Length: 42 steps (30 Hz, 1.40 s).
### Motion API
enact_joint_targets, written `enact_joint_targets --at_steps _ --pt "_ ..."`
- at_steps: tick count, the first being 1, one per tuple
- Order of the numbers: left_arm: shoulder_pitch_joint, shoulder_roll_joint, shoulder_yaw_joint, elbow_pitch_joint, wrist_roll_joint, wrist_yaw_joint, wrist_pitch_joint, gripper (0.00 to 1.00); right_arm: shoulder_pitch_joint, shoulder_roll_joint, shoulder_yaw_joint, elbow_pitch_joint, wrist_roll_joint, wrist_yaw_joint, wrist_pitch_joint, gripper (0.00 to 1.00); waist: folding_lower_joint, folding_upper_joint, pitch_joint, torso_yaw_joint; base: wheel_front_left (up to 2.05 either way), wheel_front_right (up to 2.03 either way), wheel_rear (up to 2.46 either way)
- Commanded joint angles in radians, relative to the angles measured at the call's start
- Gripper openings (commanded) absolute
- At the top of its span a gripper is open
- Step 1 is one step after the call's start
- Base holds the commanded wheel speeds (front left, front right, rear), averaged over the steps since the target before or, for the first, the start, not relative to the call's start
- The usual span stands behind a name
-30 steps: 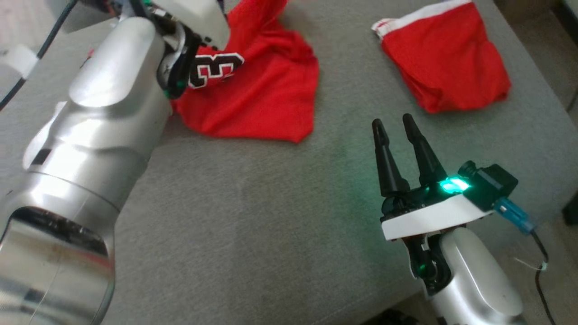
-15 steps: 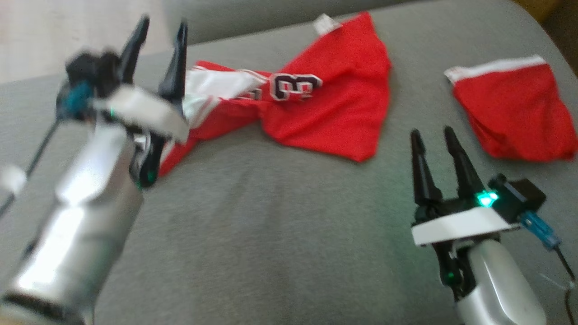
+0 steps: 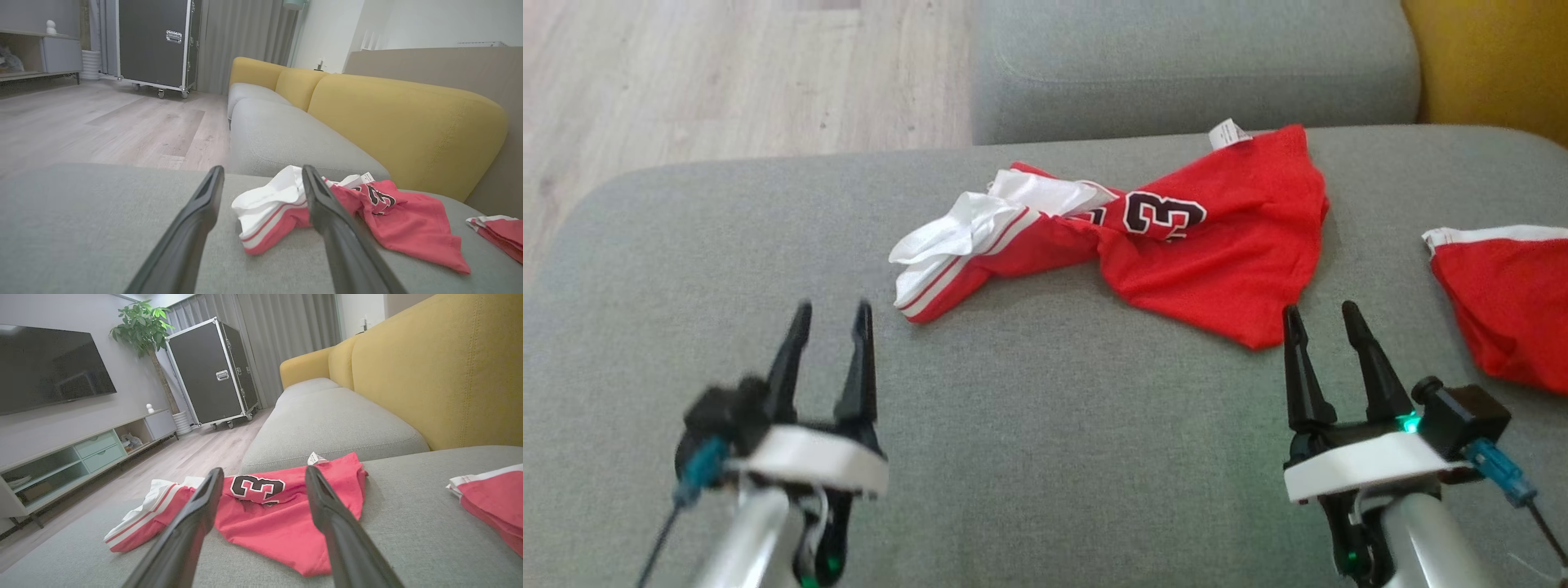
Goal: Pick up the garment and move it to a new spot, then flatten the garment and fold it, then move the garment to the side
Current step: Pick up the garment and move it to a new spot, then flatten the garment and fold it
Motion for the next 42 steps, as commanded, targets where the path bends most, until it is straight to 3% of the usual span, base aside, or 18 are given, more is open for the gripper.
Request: enact_joint_targets --at_steps 1,10,22,35,37,42 --pt "-0.021 0.002 0.060 -0.046 0.025 0.008 -0.009 1.00 -0.024 -0.002 0.023 -0.026 -0.002 0.003 -0.009 1.00 0.0003 -0.0001 -0.004 0.001 0.00 0.00 0.00" --pt "0.021 -0.073 0.127 -0.076 0.125 -0.033 -0.009 1.00 -0.064 -0.002 -0.007 0.029 -0.085 0.003 -0.009 1.00 0.0003 -0.0001 0.037 0.010 0.00 0.00 0.00" --pt "-0.061 -0.127 0.149 -0.034 0.190 -0.079 -0.009 1.00 -0.290 -0.002 -0.054 0.379 -0.348 0.003 0.183 1.00 0.0003 -0.0001 0.154 0.046 0.00 0.00 0.00" --pt "-0.117 -0.150 0.201 -0.026 0.221 -0.108 -0.009 1.00 -0.434 -0.002 -0.074 0.660 -0.451 0.003 0.228 1.00 0.0003 -0.0001 0.196 0.074 0.00 0.00 0.00" --pt "-0.115 -0.154 0.208 -0.028 0.226 -0.111 -0.009 1.00 -0.447 -0.002 -0.086 0.690 -0.459 0.003 0.218 0.00 0.0003 -0.0001 0.193 0.075 0.00 0.00 0.00" --pt "-0.095 -0.161 0.222 -0.021 0.235 -0.116 -0.010 1.00 -0.458 -0.002 -0.117 0.740 -0.458 0.003 0.170 0.00 0.0003 -0.0001 0.170 0.059 0.00 0.00 0.00"
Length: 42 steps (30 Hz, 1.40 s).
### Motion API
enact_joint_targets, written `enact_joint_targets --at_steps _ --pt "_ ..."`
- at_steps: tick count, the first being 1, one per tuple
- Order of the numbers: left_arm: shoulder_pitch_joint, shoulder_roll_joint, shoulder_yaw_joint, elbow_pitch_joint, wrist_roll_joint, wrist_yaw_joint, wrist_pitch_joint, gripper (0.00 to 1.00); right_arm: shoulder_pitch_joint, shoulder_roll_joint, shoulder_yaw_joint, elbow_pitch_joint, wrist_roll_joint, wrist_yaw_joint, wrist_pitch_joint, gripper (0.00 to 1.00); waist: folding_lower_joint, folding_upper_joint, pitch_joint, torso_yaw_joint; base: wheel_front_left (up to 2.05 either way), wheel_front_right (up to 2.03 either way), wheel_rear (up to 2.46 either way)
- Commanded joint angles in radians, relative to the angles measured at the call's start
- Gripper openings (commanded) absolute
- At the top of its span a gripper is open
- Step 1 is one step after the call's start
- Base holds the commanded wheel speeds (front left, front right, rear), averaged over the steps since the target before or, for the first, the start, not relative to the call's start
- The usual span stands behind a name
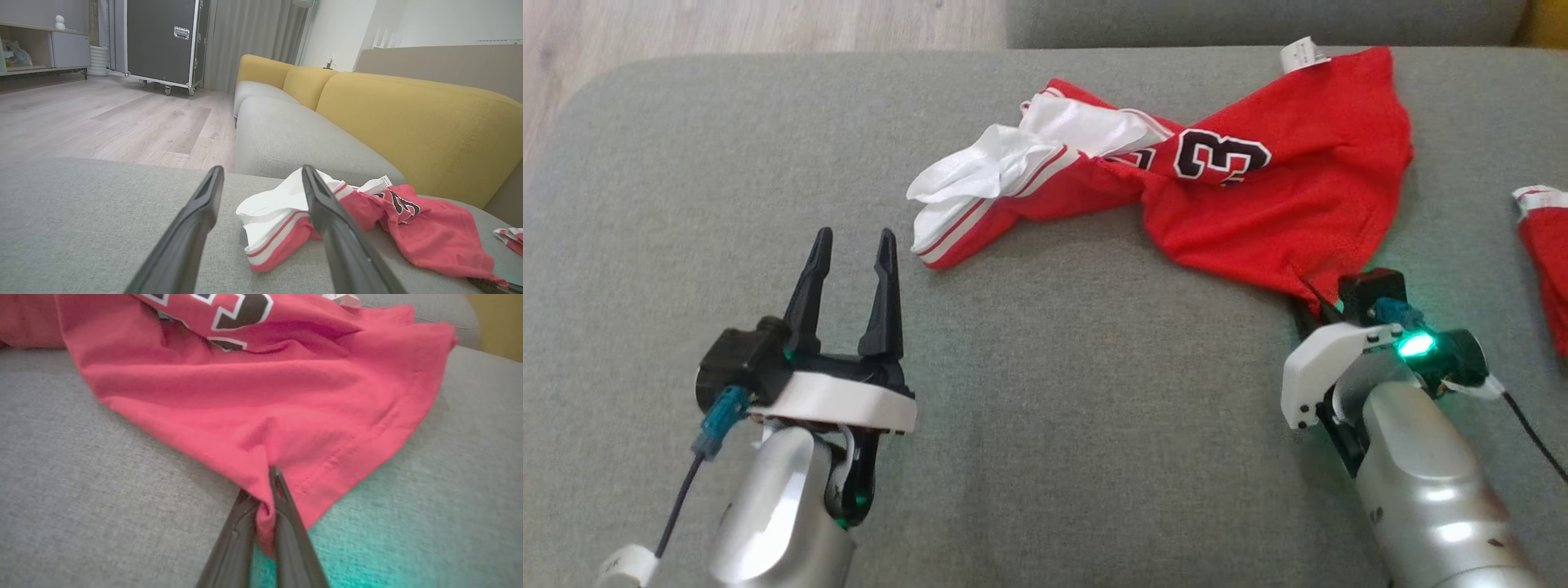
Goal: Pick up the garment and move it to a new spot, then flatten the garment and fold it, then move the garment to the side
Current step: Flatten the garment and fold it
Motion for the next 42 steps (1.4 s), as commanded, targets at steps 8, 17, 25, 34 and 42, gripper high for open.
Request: enact_joint_targets --at_steps 8,17,25,34,42 --pt "0.029 0.004 0.051 -0.006 0.024 -0.011 -0.010 1.00 0.085 0.002 -0.074 0.032 -0.005 0.003 -0.073 0.00 0.0000 0.0000 -0.094 -0.073 0.00 0.00 0.00" --pt "0.070 0.000 0.071 -0.008 0.032 -0.014 -0.010 1.00 0.179 -0.020 -0.177 -0.018 -0.053 0.003 -0.062 0.00 0.0000 0.0000 -0.171 -0.138 0.00 0.00 0.00" --pt "0.073 -0.002 0.076 -0.011 0.037 -0.015 -0.010 1.00 0.205 -0.010 -0.222 -0.106 -0.088 0.003 -0.070 1.00 0.0000 0.0000 -0.171 -0.155 0.00 0.00 0.00" --pt "0.075 -0.003 0.077 -0.010 0.038 -0.015 -0.010 1.00 0.213 0.002 0.034 -0.279 0.233 0.003 -0.176 1.00 0.0000 0.0000 -0.160 -0.159 0.00 0.00 0.00" --pt "0.086 -0.004 0.075 -0.014 0.037 -0.016 -0.010 1.00 0.342 0.002 0.070 -0.677 0.431 0.003 -0.179 1.00 0.0000 0.0000 -0.151 -0.156 0.00 0.00 0.00"
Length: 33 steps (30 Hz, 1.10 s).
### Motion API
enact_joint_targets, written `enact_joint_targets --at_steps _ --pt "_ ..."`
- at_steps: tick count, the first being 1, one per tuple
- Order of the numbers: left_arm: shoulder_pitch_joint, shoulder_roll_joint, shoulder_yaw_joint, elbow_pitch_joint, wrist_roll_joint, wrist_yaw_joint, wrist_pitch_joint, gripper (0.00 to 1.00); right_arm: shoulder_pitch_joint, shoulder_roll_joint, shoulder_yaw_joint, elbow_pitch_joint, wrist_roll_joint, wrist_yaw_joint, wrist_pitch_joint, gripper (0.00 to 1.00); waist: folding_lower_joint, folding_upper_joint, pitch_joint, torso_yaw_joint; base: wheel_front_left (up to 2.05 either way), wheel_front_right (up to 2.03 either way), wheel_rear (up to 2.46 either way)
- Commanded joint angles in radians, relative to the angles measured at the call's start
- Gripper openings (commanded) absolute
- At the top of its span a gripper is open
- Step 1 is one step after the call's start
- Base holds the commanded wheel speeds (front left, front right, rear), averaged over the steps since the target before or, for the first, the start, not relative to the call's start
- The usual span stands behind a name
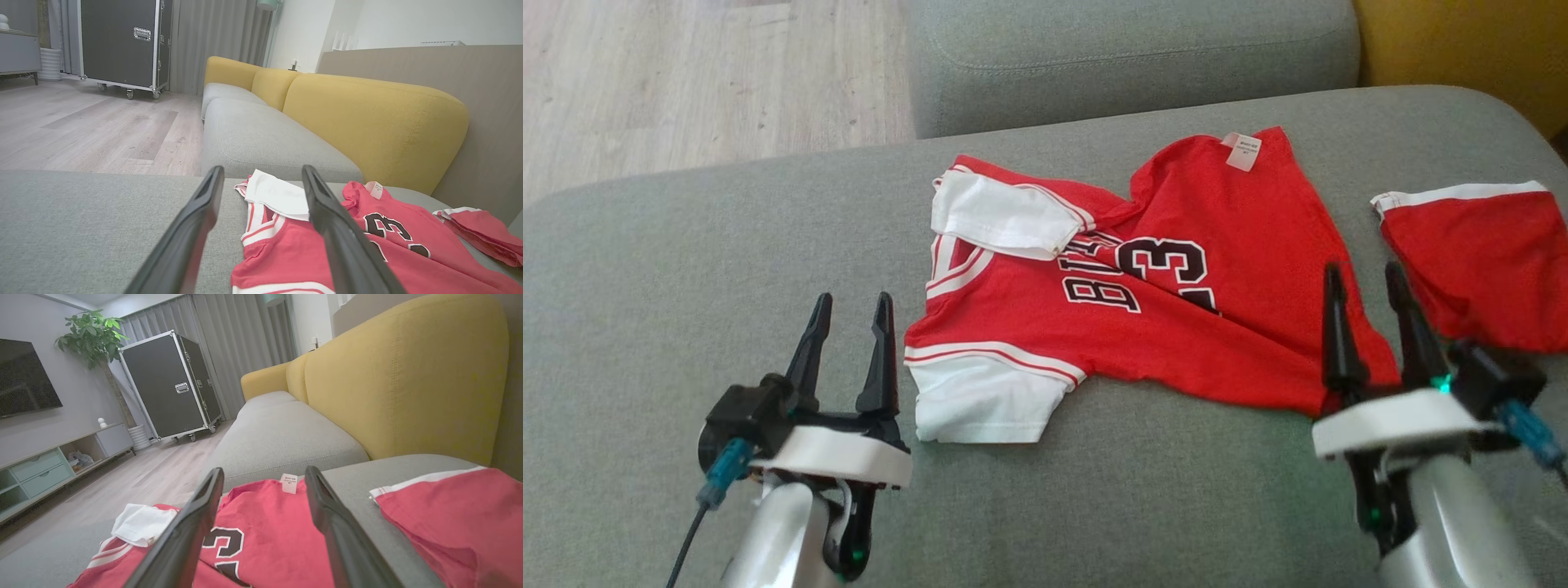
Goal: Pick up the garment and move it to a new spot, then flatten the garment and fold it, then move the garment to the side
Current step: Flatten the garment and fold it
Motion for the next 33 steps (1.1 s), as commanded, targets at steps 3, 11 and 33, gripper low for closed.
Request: enact_joint_targets --at_steps 3,11,33 --pt "-0.019 0.004 0.024 -0.032 0.000 0.002 -0.010 1.00 0.029 0.000 0.029 -0.060 -0.012 0.003 -0.010 1.00 0.0000 0.0000 0.004 0.007 0.00 0.00 0.00" --pt "-0.031 0.003 0.004 -0.014 -0.003 0.002 -0.010 1.00 0.036 0.000 0.017 -0.070 -0.004 0.003 -0.011 1.00 0.0000 0.0000 0.013 0.010 0.00 0.00 0.00" --pt "-0.070 0.003 -0.144 0.236 -0.103 0.130 0.291 1.00 0.029 0.000 0.028 -0.050 0.002 0.003 -0.011 1.00 0.0000 0.0000 0.041 -0.008 0.00 0.00 0.00"
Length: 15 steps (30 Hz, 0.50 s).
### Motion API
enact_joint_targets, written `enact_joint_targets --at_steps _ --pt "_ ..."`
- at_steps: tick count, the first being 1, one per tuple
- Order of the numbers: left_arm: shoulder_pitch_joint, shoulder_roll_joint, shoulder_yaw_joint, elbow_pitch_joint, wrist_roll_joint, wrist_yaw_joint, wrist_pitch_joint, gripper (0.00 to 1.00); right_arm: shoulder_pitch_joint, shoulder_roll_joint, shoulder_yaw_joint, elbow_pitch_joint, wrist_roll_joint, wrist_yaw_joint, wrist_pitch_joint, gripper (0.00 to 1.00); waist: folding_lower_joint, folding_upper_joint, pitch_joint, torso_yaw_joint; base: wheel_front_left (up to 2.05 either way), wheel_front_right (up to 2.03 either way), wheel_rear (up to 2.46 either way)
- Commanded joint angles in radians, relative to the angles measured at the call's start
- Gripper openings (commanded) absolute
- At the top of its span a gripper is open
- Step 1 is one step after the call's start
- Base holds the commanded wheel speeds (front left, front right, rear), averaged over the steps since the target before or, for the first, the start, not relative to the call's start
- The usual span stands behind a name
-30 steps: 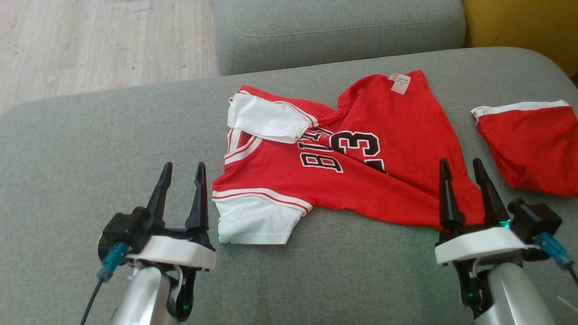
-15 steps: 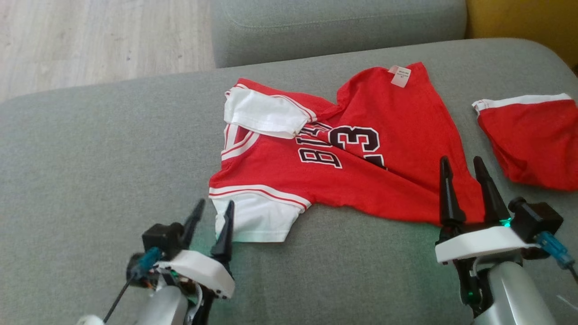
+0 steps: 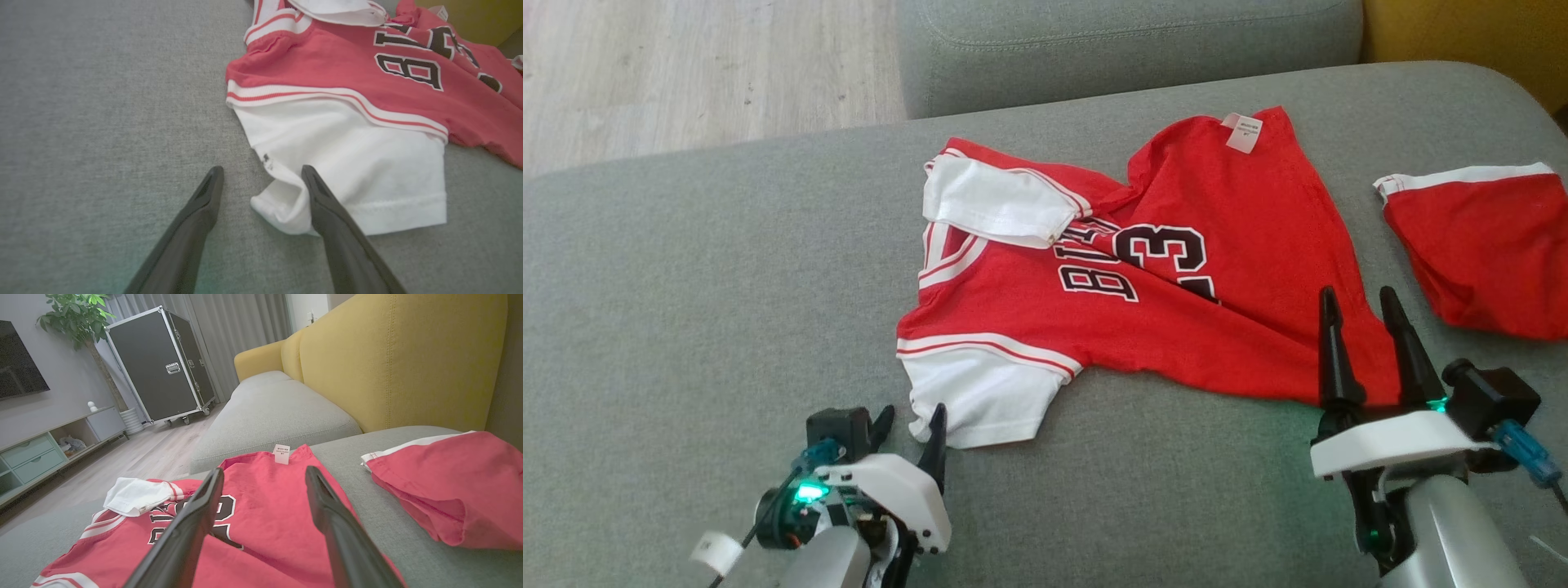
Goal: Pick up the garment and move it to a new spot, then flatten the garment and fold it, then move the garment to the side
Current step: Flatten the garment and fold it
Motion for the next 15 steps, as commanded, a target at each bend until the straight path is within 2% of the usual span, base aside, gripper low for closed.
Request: enact_joint_targets --at_steps 1,5,6,7,8,15 --pt "-0.046 0.006 0.026 -0.020 -0.005 0.010 0.007 1.00 -0.038 -0.001 0.028 -0.027 0.003 0.003 -0.011 1.00 0.0000 0.0000 0.001 -0.001 0.00 0.00 0.00" --pt "-0.039 0.006 0.009 -0.008 -0.008 0.013 0.063 1.00 -0.044 -0.001 0.030 -0.023 0.004 0.003 -0.011 1.00 0.0000 0.0000 0.003 -0.007 0.00 0.00 0.00" --pt "-0.038 0.007 0.006 -0.007 -0.010 0.011 0.076 0.80 -0.046 -0.001 0.030 -0.023 0.005 0.003 -0.011 1.00 0.0000 0.0000 0.003 -0.009 0.00 0.00 0.00" --pt "-0.038 0.010 0.001 -0.008 -0.011 0.004 0.085 0.09 -0.046 -0.001 0.030 -0.022 0.005 0.003 -0.011 1.00 0.0000 0.0000 0.003 -0.011 0.00 0.00 0.00" --pt "-0.037 0.012 -0.005 -0.016 -0.012 -0.008 0.084 0.00 -0.046 -0.001 0.029 -0.019 0.005 0.003 -0.011 1.00 0.0000 0.0000 0.003 -0.013 0.00 0.00 0.00" --pt "-0.039 0.024 0.007 -0.080 -0.027 -0.037 0.003 0.00 -0.040 -0.001 -0.026 0.056 -0.050 0.003 -0.011 1.00 0.0000 0.0000 -0.008 -0.020 0.00 0.00 0.00"
